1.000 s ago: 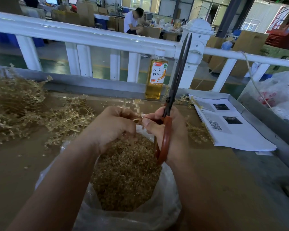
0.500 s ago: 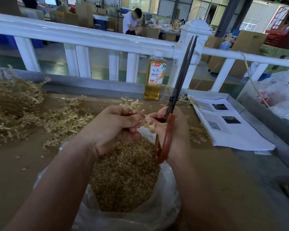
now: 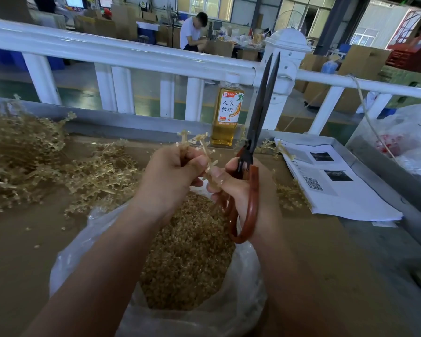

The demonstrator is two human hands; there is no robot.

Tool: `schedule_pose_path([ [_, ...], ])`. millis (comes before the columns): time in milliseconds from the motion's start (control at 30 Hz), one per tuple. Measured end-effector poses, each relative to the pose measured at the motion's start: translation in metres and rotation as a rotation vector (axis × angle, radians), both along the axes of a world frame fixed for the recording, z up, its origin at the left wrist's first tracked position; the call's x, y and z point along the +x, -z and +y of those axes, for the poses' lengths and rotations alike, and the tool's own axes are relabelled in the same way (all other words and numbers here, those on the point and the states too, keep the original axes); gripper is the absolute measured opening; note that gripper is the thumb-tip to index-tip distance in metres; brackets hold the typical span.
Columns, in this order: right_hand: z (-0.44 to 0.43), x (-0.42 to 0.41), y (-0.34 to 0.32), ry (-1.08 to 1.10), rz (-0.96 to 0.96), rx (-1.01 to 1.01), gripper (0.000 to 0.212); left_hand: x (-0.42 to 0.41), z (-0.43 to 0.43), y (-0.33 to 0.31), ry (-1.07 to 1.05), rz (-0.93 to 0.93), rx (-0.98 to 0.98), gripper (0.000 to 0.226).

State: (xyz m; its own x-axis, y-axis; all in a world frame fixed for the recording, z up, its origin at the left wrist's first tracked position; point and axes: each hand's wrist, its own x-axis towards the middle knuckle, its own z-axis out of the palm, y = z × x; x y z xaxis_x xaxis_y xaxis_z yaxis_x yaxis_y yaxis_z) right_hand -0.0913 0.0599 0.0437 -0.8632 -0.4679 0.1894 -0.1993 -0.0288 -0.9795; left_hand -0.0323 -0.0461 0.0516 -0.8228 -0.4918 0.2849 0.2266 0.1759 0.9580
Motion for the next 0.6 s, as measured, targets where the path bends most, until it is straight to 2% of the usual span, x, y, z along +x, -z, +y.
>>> schedule_pose_path([
  [100, -0.002, 0.0, 0.0, 0.07, 0.05, 0.049, 0.028, -0.004, 0.005, 0.003, -0.038, 0.051, 0.077, 0.027],
  [233, -0.002, 0.001, 0.001, 0.048, 0.006, 0.084, 0.026, -0.004, 0.005, 0.006, -0.074, 0.072, 0.06, 0.028],
  [333, 0.002, 0.002, -0.001, -0.007, 0.023, 0.174, 0.042, -0.001, -0.003, 0.003, -0.111, 0.081, 0.034, 0.026],
  [400, 0.006, 0.003, -0.005, -0.064, 0.033, 0.262, 0.046, 0.0, -0.009, 0.0, -0.131, 0.092, 0.034, 0.025],
  [600, 0.01, 0.004, -0.007, -0.368, 0.124, 0.474, 0.04, 0.002, -0.02, -0.002, -0.221, 0.094, 0.039, 0.021],
])
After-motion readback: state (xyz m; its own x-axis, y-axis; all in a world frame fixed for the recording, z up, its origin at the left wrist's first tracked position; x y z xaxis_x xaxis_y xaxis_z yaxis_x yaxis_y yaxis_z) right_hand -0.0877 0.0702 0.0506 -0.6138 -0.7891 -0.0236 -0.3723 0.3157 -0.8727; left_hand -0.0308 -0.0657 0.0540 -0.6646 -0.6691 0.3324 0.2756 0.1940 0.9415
